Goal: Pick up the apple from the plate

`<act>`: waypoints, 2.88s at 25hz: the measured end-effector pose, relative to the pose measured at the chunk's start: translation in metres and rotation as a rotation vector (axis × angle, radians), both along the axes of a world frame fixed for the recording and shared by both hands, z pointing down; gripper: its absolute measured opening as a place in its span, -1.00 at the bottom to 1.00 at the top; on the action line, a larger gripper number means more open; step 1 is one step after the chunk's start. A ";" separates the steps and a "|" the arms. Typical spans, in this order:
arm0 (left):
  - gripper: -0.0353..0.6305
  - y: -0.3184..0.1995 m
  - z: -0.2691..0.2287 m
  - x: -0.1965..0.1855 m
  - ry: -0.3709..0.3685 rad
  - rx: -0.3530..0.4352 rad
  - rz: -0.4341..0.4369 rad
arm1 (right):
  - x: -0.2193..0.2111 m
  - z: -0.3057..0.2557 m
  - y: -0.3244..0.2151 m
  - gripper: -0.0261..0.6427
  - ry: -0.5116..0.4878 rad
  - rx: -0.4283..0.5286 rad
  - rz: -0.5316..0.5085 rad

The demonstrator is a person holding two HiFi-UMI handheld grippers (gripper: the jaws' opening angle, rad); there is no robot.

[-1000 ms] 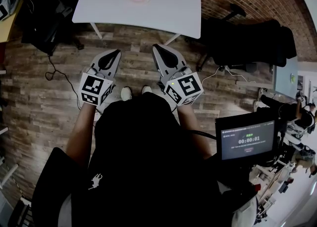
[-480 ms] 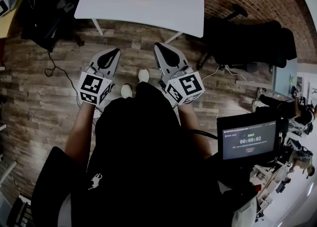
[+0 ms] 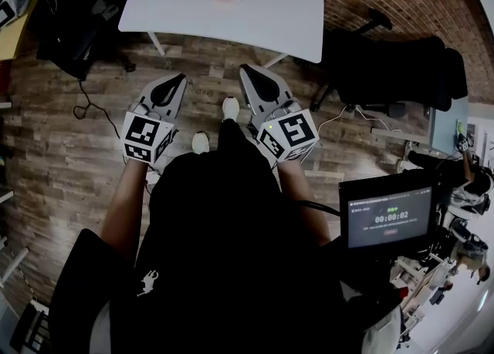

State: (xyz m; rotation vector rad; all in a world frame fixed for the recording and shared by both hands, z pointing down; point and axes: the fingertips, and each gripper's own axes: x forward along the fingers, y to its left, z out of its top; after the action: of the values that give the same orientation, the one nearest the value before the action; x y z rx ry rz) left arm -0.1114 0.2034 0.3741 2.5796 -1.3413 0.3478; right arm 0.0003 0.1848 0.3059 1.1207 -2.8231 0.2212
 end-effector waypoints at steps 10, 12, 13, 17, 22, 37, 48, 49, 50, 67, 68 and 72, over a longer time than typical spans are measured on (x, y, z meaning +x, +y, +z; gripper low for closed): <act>-0.88 -0.051 0.002 0.014 0.017 -0.003 -0.002 | 0.007 0.007 -0.047 -0.91 -0.006 -0.007 -0.009; -0.88 -0.053 -0.002 0.011 0.029 0.009 -0.004 | 0.002 0.004 -0.048 -0.91 -0.005 0.000 -0.018; -0.88 -0.055 -0.003 0.011 0.034 0.009 -0.003 | 0.001 0.003 -0.051 -0.91 -0.005 0.002 -0.024; -0.88 -0.102 0.000 0.035 0.035 -0.029 0.007 | 0.022 0.007 -0.101 -0.91 -0.011 -0.018 -0.035; -0.88 -0.130 -0.004 0.043 0.030 -0.009 -0.013 | 0.029 0.006 -0.129 -0.91 -0.014 -0.019 -0.057; -0.88 -0.182 -0.005 0.066 0.000 -0.017 -0.044 | 0.047 0.007 -0.193 -0.91 -0.028 -0.026 -0.126; -0.88 -0.229 0.002 0.088 -0.002 -0.048 -0.107 | 0.071 0.018 -0.242 -0.91 -0.036 -0.060 -0.181; -0.88 -0.231 0.003 0.091 -0.006 -0.049 -0.112 | 0.073 0.019 -0.245 -0.91 -0.037 -0.063 -0.187; -0.88 -0.234 0.004 0.094 -0.008 -0.051 -0.117 | 0.075 0.020 -0.248 -0.91 -0.038 -0.065 -0.192; -0.88 -0.232 0.014 0.106 -0.012 -0.067 -0.166 | 0.079 0.036 -0.257 -0.91 -0.046 -0.081 -0.271; -0.88 -0.231 0.014 0.105 -0.014 -0.067 -0.168 | 0.079 0.037 -0.256 -0.91 -0.047 -0.082 -0.273; -0.88 -0.232 0.013 0.105 -0.016 -0.065 -0.174 | 0.079 0.037 -0.255 -0.91 -0.046 -0.084 -0.278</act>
State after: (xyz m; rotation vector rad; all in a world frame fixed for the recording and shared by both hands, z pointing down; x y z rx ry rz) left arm -0.0066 -0.0284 0.3870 2.3916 -1.5200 0.3757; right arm 0.0796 -0.0707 0.3429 0.7055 -2.9358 0.3416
